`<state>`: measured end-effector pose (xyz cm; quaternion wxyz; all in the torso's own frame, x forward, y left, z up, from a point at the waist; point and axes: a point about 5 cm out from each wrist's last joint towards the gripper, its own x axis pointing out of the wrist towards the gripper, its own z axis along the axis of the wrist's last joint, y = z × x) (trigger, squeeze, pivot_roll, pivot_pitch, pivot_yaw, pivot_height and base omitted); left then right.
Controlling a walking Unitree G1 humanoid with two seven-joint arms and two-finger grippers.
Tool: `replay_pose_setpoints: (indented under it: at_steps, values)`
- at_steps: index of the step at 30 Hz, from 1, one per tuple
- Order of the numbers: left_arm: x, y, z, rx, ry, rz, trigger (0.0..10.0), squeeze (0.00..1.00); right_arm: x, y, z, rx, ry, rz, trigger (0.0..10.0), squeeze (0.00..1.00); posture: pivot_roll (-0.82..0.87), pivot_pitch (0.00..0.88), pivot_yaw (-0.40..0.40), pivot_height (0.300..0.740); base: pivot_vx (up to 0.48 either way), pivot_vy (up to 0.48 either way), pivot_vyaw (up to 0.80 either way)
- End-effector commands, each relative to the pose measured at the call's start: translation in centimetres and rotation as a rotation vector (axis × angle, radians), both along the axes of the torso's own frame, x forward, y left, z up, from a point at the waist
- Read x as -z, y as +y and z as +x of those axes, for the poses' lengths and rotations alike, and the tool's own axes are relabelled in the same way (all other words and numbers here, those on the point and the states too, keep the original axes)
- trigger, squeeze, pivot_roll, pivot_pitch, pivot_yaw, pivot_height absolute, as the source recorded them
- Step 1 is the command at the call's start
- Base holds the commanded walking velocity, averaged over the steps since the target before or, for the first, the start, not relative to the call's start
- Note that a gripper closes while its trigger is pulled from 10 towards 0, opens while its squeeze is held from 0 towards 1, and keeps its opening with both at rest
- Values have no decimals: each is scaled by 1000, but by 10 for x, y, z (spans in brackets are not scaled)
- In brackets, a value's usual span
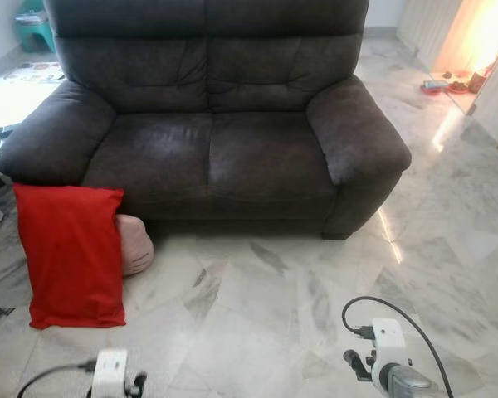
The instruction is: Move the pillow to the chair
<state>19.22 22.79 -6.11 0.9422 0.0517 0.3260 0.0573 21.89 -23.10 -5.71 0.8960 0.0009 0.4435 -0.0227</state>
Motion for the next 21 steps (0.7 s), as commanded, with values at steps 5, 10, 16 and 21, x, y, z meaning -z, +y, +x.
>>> replay_pose_setpoints:
  at_steps: [5,10,16,21]
  values:
    - [-12,-7,8,6,-150,31,10000,0,-9,-1,8,64,-184,23,10000,0,50,97,4,740,0,0,0]
    - [-45,-12,20,41,-429,79,10000,0,-34,8,24,28,-516,73,10000,0,50,106,7,740,0,0,0]
    - [-78,-6,19,48,-604,141,10000,0,-75,-8,36,53,-804,19,10000,0,49,109,5,740,0,0,0]
    - [-102,-8,17,54,-696,166,10000,0,-96,-14,34,22,-928,-21,10000,0,51,113,2,740,0,0,0]
